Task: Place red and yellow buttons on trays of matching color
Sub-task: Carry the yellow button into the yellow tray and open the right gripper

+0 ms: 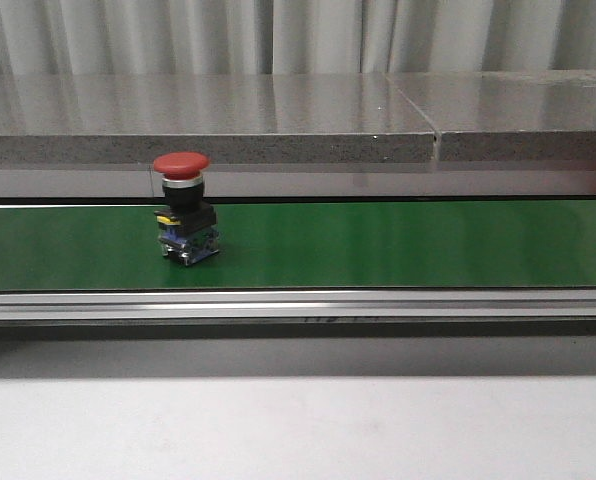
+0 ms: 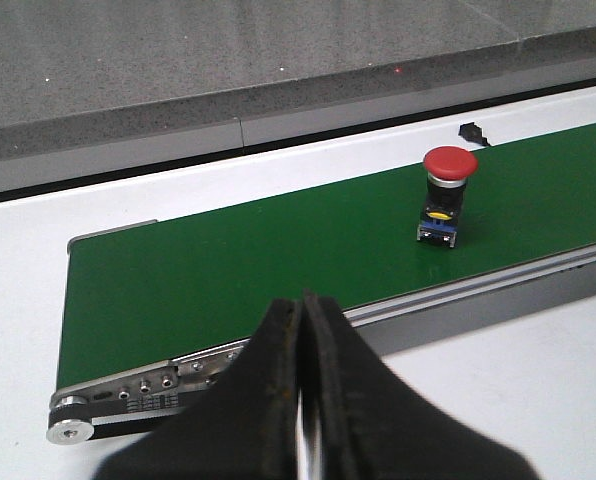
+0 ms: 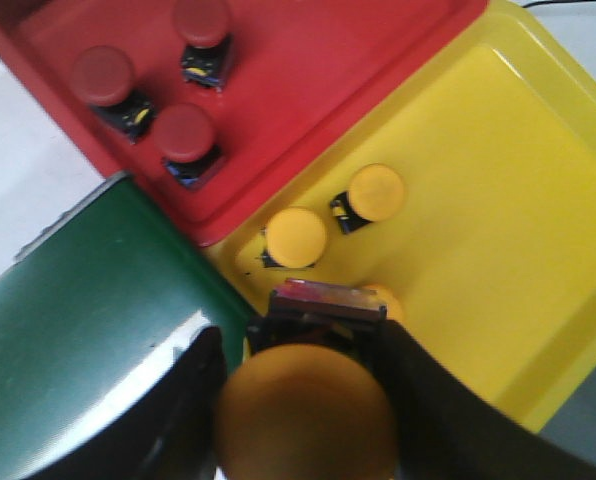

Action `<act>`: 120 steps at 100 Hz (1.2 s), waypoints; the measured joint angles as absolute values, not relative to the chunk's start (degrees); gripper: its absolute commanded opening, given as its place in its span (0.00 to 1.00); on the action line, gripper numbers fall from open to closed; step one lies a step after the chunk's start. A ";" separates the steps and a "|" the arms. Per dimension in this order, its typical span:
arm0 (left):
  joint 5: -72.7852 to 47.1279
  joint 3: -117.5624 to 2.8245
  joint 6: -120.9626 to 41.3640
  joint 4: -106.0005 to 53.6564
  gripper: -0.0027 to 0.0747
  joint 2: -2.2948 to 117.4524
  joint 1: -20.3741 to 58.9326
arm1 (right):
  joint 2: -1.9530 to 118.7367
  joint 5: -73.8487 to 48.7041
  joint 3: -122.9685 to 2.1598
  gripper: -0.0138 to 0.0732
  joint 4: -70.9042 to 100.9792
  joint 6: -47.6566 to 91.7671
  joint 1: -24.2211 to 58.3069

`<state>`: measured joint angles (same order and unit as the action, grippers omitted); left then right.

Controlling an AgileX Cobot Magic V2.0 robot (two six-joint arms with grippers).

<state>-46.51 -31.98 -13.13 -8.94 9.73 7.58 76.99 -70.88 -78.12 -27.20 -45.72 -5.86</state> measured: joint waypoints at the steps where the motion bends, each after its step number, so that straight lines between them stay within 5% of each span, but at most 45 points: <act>1: -46.51 -31.98 -13.13 -8.94 0.01 9.73 7.58 | 76.84 -70.88 -77.95 0.20 -27.20 -45.72 -6.46; 37: -46.51 -31.98 -13.13 -8.94 0.01 9.73 7.58 | 72.57 -68.87 -69.21 0.20 -27.13 -43.19 -19.86; 75: -46.51 -31.98 -13.13 -8.94 0.01 9.73 7.58 | 72.70 -53.65 -59.88 0.20 -19.17 -35.28 -31.60; 120: -46.51 -31.98 -13.13 -8.94 0.01 9.73 7.58 | 83.58 -48.60 -57.78 0.20 -16.86 -32.59 -33.76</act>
